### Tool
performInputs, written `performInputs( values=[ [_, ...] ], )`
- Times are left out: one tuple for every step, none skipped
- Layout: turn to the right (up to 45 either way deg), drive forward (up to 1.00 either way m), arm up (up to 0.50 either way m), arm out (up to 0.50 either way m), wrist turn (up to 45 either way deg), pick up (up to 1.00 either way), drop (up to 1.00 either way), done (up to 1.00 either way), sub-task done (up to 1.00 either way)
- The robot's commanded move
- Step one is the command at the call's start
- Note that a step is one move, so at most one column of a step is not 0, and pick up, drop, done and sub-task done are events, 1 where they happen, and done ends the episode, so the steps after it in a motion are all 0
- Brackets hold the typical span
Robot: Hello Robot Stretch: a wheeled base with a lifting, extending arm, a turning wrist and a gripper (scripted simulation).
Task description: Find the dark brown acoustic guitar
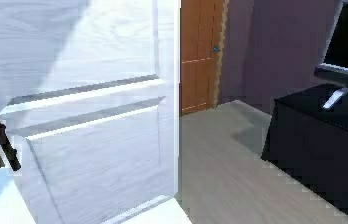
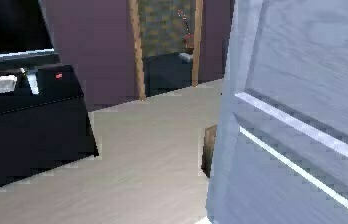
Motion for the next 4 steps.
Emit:
performInputs(
  values=[
    [45.0,0.00,0.00,0.00,0.0,0.00,0.00,0.00,0.00],
    [27.0,0.00,0.00,0.00,0.0,0.00,0.00,0.00,0.00],
    [0.0,1.00,0.00,0.00,0.0,0.00,0.00,0.00,0.00],
    [18.0,0.00,0.00,0.00,0.0,0.00,0.00,0.00,0.00]
  ],
)
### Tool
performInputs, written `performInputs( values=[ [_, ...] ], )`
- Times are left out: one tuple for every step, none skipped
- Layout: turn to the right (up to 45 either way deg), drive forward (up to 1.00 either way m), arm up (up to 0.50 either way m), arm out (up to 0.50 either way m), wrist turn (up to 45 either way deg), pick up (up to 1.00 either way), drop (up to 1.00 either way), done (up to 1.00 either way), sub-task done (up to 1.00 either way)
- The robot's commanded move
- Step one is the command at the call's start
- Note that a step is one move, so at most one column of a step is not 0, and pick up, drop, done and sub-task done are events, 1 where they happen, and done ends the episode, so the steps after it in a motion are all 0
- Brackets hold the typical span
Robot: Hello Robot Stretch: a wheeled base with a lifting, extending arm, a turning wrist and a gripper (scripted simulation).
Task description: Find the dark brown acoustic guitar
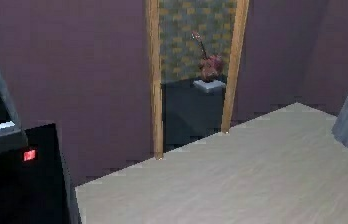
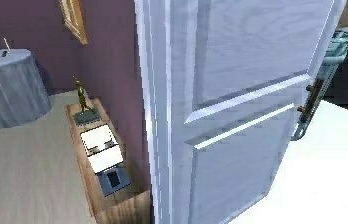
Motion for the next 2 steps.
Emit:
performInputs(
  values=[
    [0.0,0.05,0.00,0.00,0.0,0.00,0.00,0.00,0.00],
    [6.0,0.00,0.00,0.00,0.0,0.00,0.00,0.00,0.00]
  ],
)
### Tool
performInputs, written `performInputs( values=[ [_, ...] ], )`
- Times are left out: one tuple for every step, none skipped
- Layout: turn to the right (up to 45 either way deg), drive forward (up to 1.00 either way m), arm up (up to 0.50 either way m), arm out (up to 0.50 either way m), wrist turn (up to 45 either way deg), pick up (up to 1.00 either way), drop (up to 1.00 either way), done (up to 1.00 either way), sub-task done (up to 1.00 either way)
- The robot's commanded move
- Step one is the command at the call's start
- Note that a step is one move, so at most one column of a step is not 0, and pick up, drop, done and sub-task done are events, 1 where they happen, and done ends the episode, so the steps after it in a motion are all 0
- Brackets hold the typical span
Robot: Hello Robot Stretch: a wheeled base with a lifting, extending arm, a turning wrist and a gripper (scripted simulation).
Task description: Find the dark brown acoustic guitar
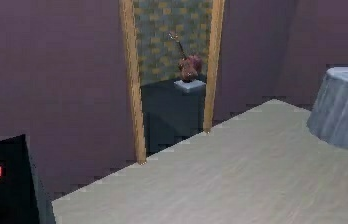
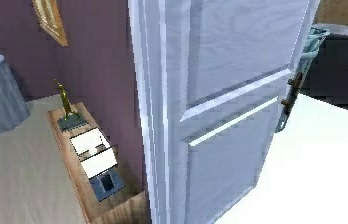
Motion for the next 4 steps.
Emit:
performInputs(
  values=[
    [0.0,1.00,0.00,0.00,0.0,0.00,0.00,0.00,0.00],
    [3.0,0.00,0.00,0.00,0.0,0.00,0.00,0.00,0.00],
    [6.0,0.00,0.00,0.00,0.0,0.00,0.00,0.00,0.00],
    [0.0,0.45,0.00,0.00,0.0,0.00,0.00,0.00,0.00]
  ],
)
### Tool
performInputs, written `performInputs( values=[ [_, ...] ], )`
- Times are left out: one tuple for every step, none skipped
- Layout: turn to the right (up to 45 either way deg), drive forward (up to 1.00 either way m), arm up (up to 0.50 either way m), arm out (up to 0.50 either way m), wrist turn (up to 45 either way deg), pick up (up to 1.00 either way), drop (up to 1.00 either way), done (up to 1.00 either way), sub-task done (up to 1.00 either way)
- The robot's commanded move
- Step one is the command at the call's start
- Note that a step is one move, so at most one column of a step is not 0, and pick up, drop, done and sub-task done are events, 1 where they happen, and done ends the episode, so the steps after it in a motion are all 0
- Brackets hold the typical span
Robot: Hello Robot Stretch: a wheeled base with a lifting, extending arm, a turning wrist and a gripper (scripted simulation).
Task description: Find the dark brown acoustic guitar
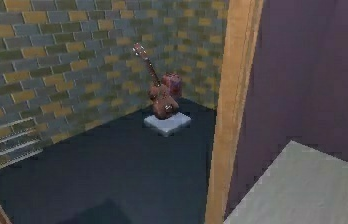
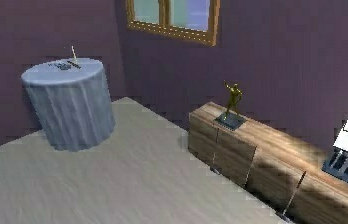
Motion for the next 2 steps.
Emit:
performInputs(
  values=[
    [9.0,0.00,0.00,0.00,0.0,0.00,0.00,0.00,0.00],
    [3.0,0.00,0.00,0.00,0.0,0.00,0.00,0.00,0.00]
  ],
)
